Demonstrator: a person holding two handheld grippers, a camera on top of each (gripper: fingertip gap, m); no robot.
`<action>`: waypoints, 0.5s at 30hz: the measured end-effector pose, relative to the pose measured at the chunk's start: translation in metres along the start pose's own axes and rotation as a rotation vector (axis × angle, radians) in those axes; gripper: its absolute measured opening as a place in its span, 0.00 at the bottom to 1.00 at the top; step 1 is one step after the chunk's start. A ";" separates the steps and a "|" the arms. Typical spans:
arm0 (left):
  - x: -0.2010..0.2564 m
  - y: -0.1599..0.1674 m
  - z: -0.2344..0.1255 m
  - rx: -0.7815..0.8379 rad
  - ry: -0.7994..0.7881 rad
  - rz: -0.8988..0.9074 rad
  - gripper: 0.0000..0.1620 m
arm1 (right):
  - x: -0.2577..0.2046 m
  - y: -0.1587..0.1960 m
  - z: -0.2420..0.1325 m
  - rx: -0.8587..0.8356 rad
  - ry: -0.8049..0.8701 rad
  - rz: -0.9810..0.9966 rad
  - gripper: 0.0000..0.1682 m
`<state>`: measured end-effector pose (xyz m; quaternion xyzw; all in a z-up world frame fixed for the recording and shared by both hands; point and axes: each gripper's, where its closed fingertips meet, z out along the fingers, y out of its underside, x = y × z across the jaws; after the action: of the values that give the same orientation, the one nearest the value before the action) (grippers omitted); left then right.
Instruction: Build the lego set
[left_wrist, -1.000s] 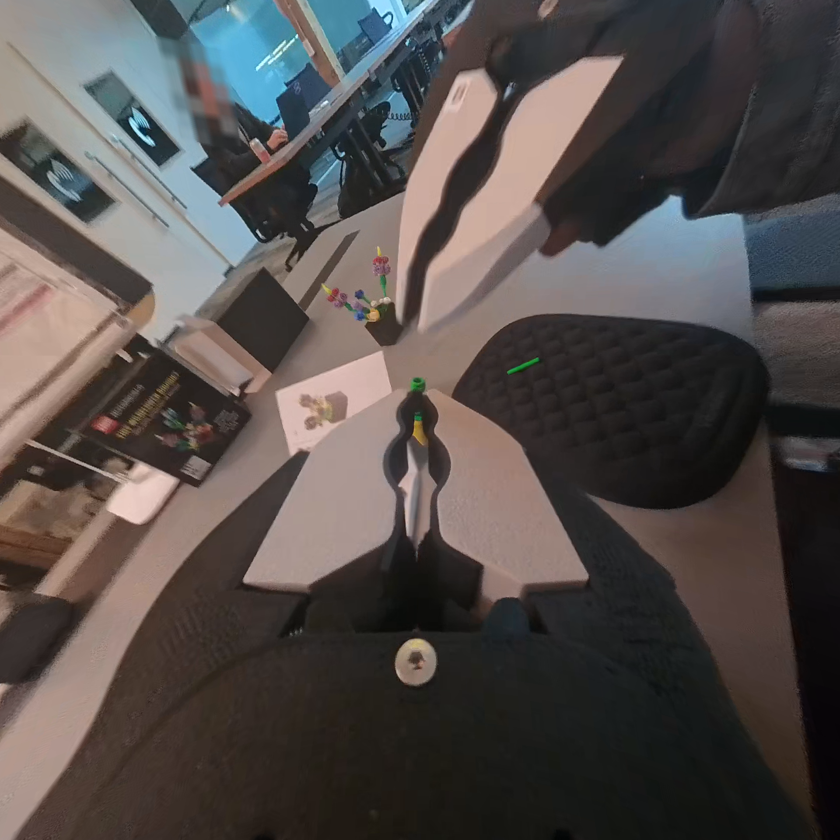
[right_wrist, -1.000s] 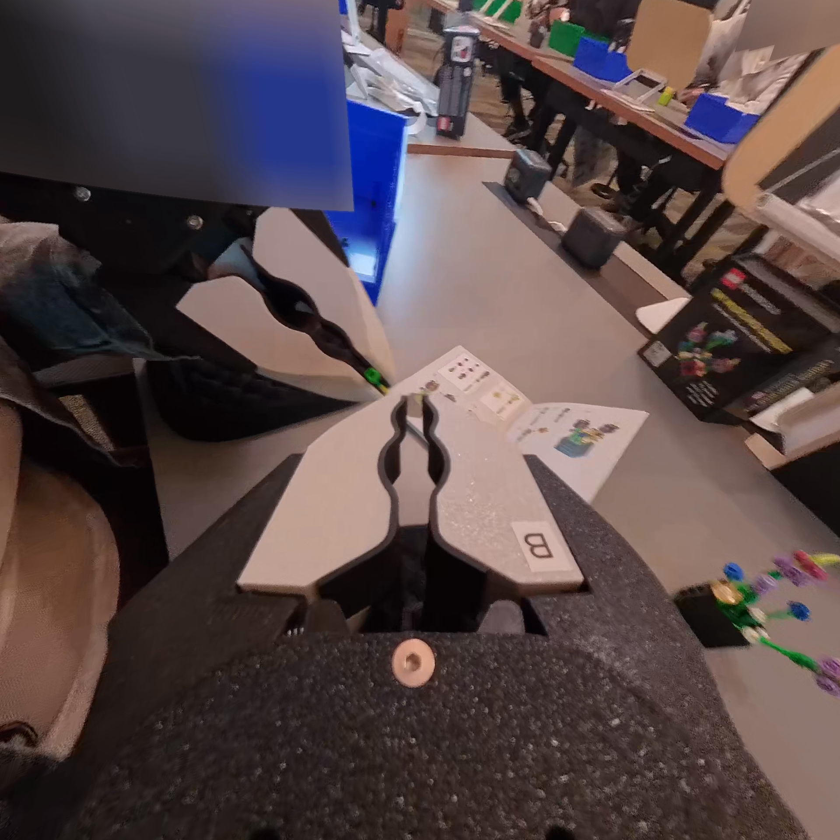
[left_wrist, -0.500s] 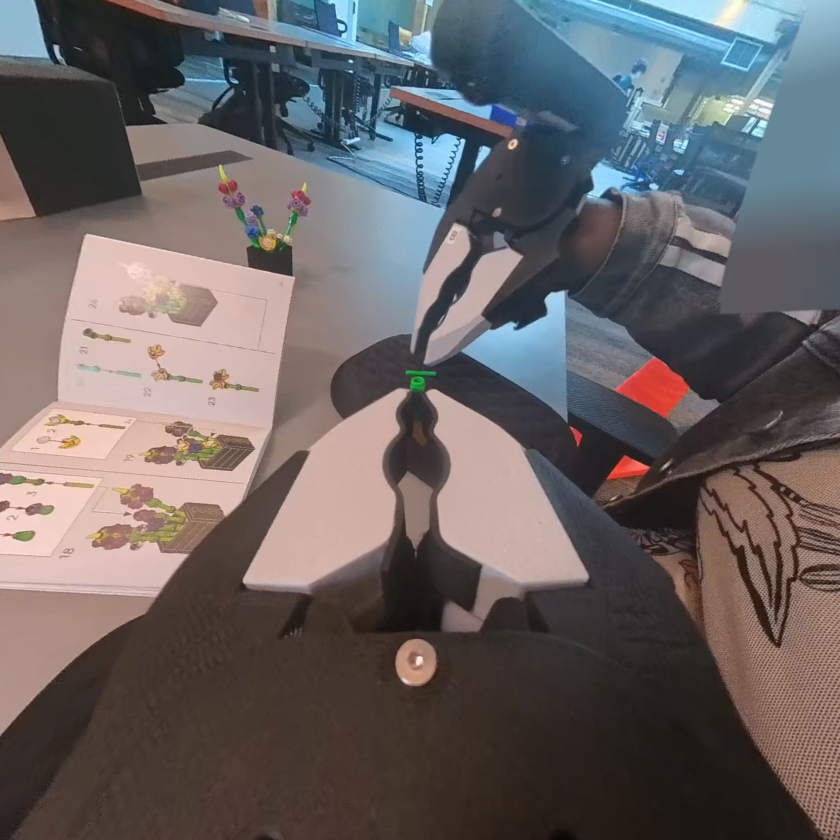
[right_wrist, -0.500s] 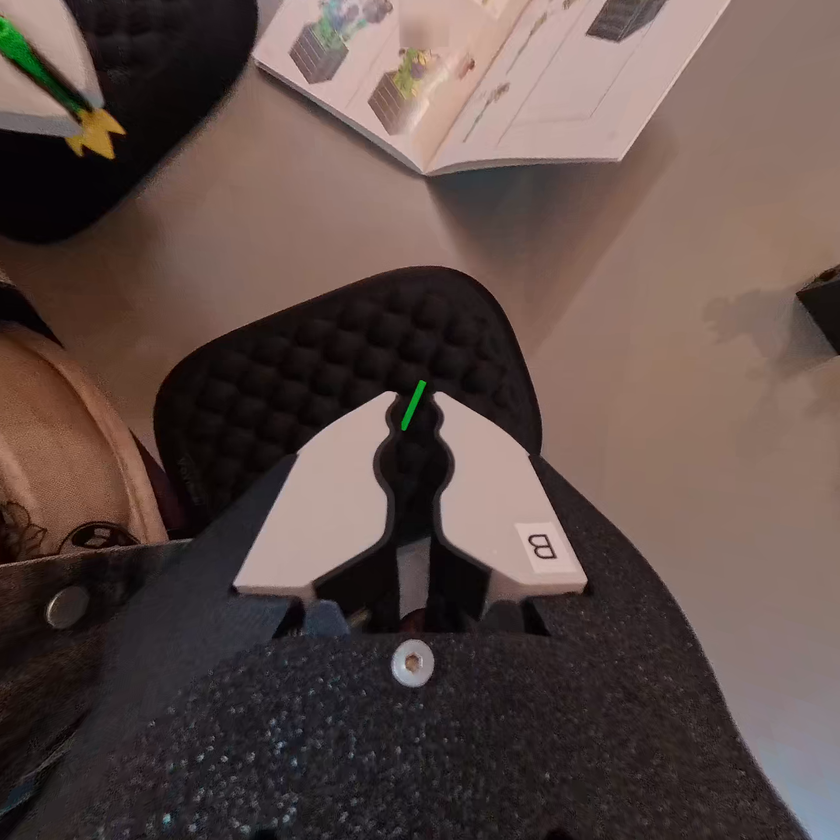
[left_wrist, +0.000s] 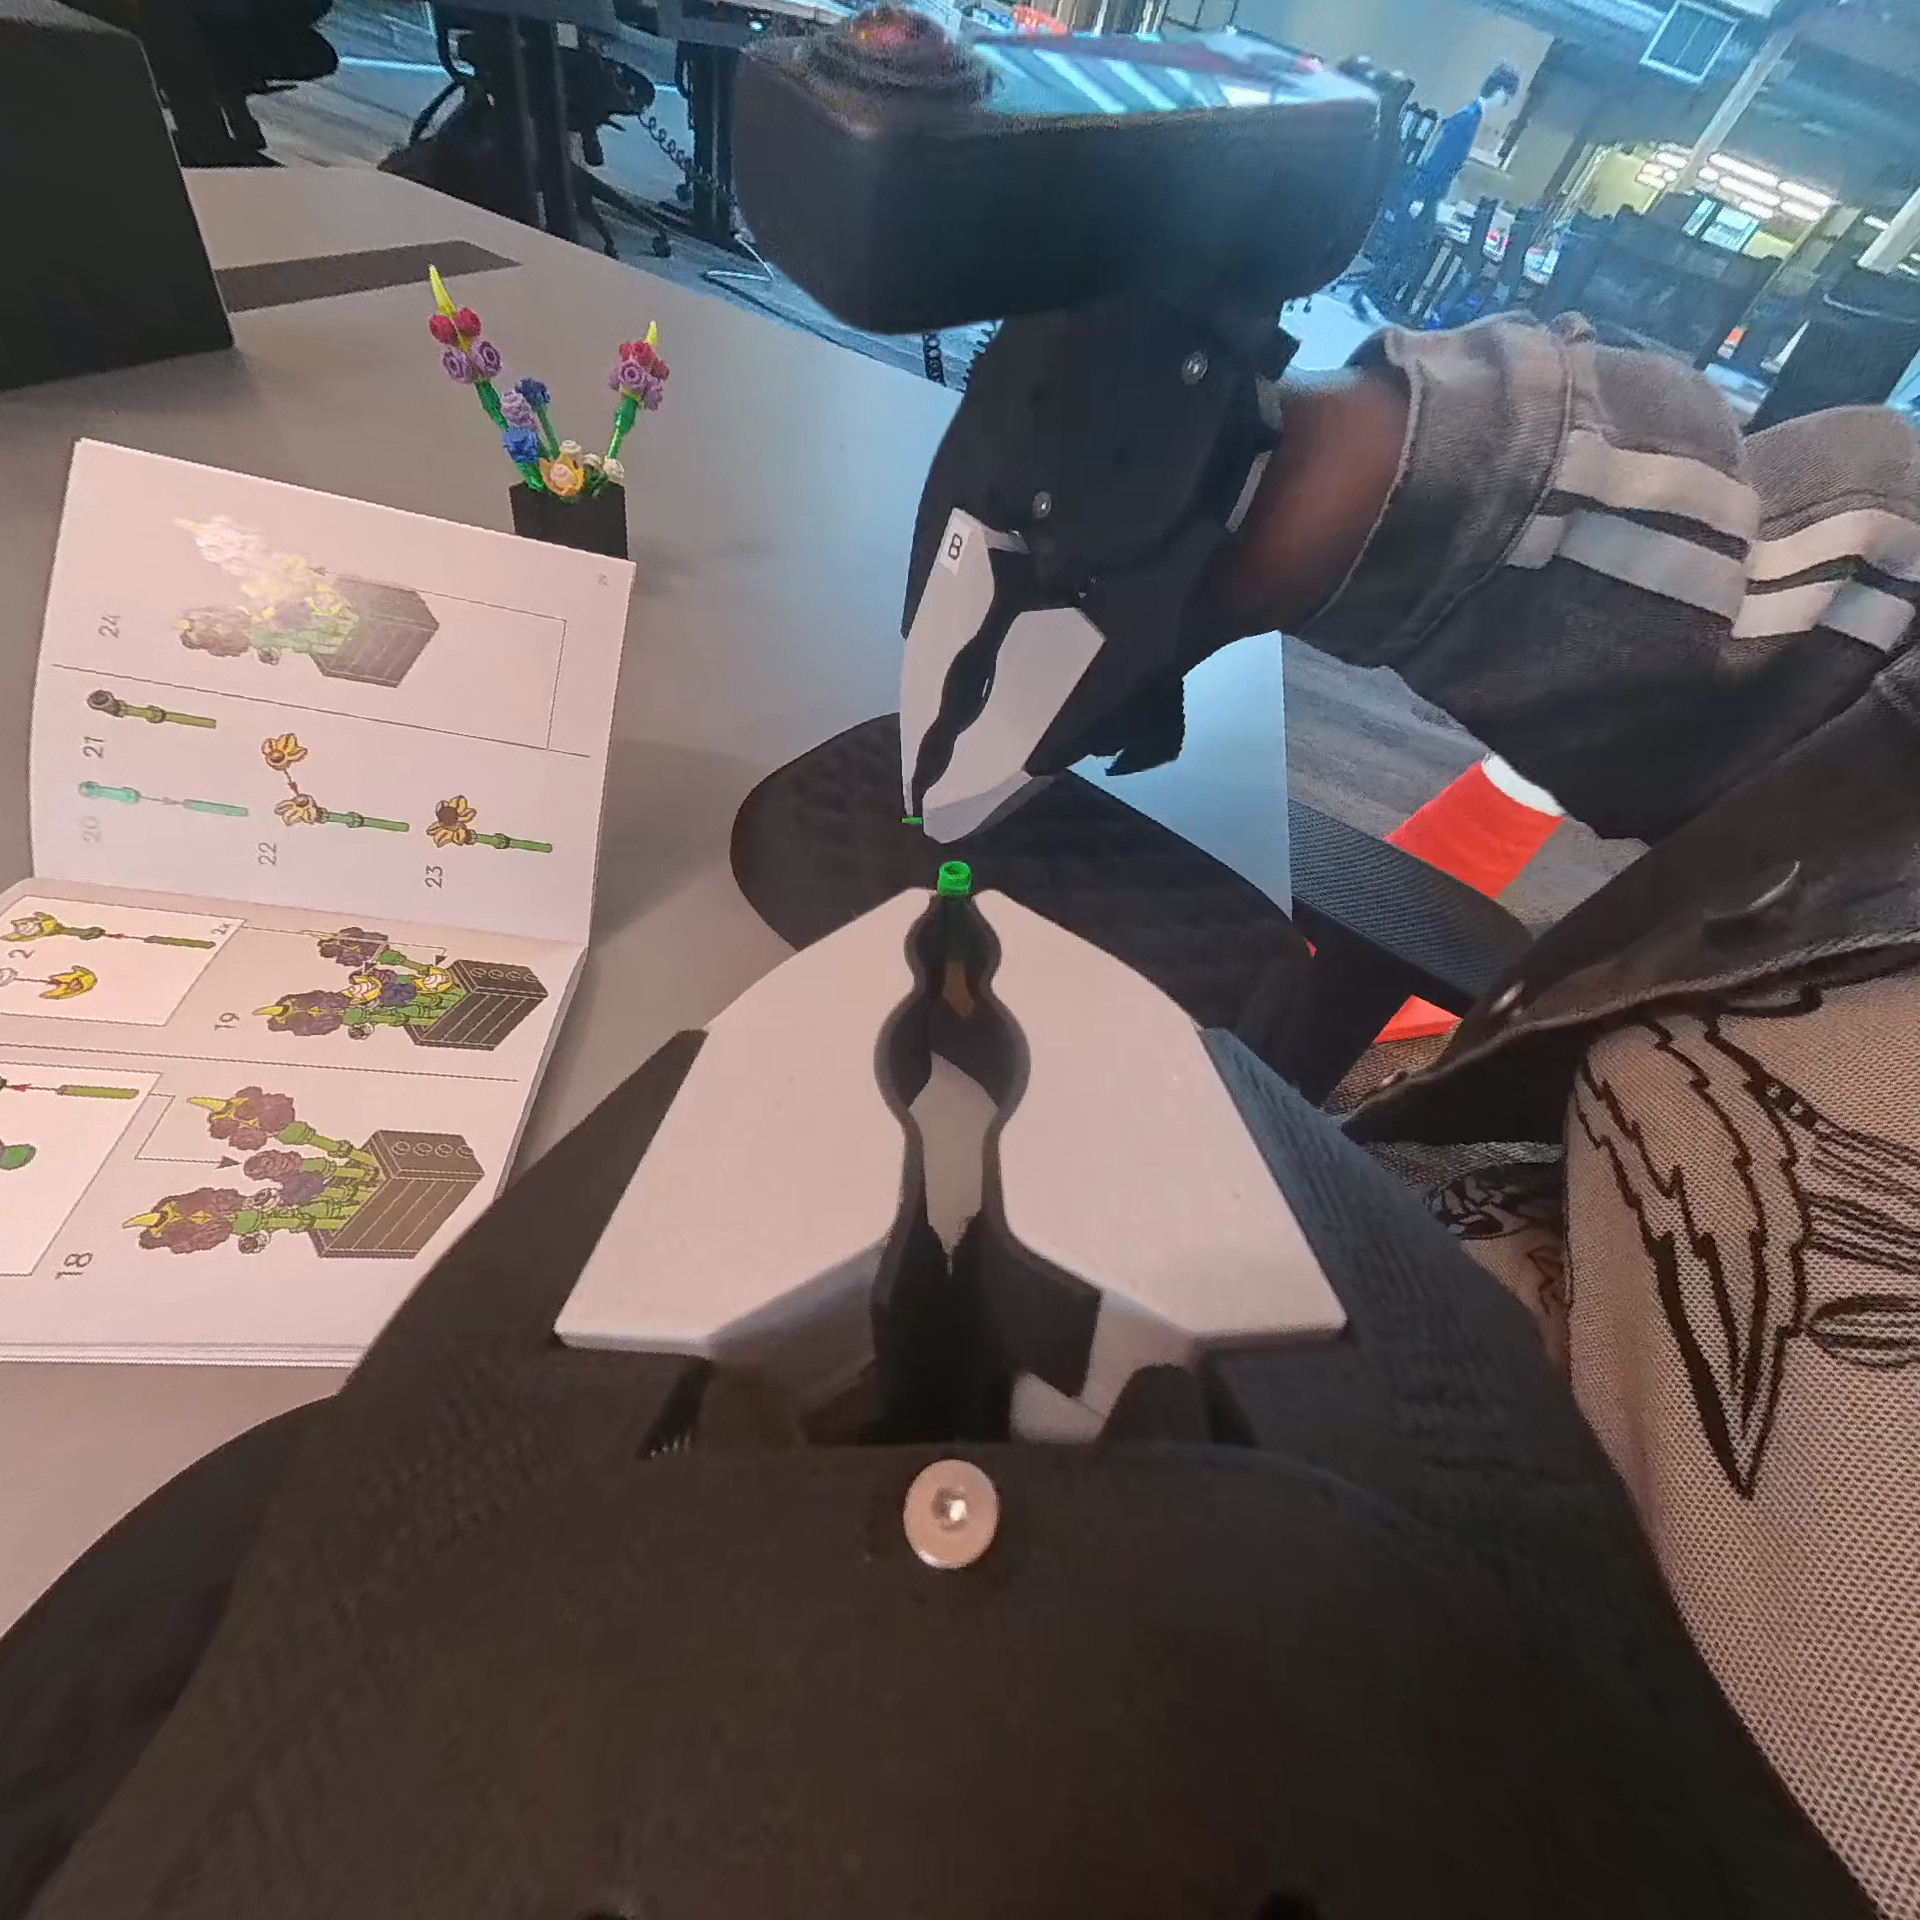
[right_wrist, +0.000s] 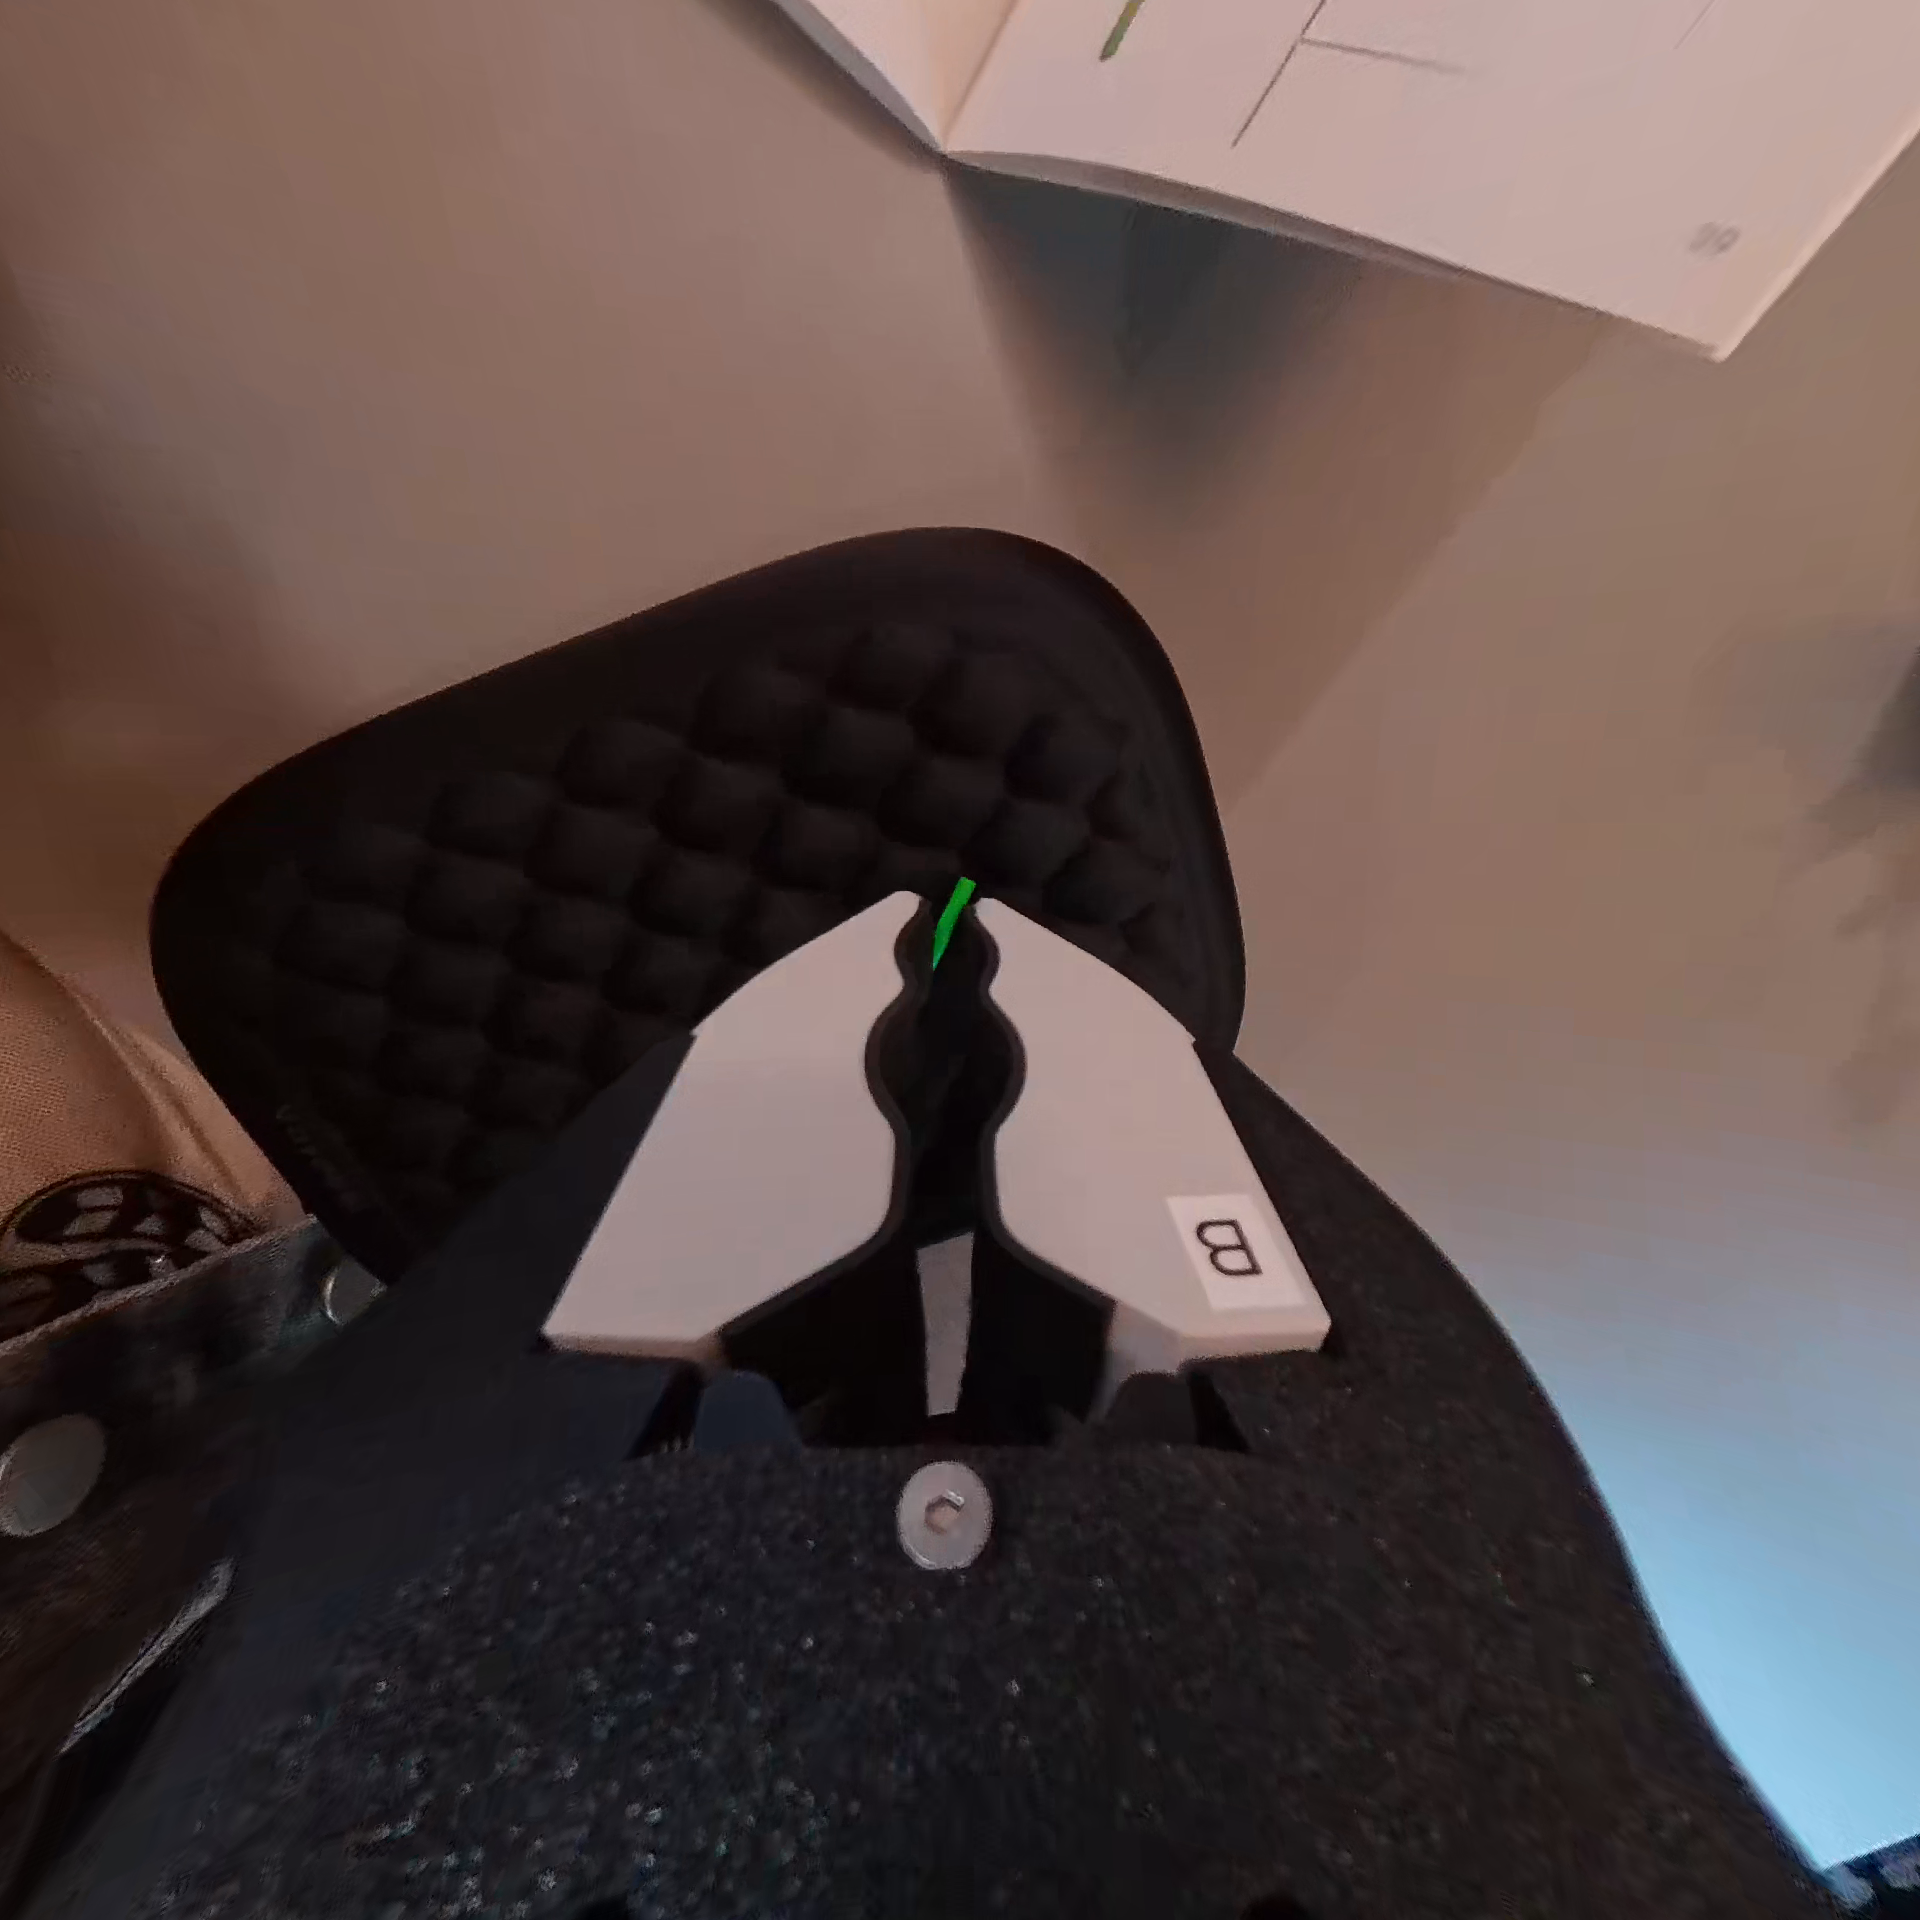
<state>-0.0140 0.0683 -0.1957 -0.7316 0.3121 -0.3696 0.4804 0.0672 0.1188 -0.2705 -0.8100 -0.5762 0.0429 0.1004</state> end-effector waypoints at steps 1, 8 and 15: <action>0.000 0.000 0.000 0.000 0.000 -0.002 0.01 | 0.000 0.000 0.000 0.004 -0.006 0.001 0.03; 0.001 -0.004 -0.004 0.037 0.018 -0.013 0.01 | 0.000 -0.009 -0.015 0.409 -0.144 0.068 0.02; -0.001 -0.010 -0.007 0.075 0.050 -0.057 0.01 | -0.006 -0.056 -0.097 1.196 -0.356 0.206 0.02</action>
<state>-0.0193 0.0689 -0.1846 -0.7122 0.2890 -0.4129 0.4886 0.0312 0.1201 -0.1644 -0.6457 -0.3797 0.5008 0.4337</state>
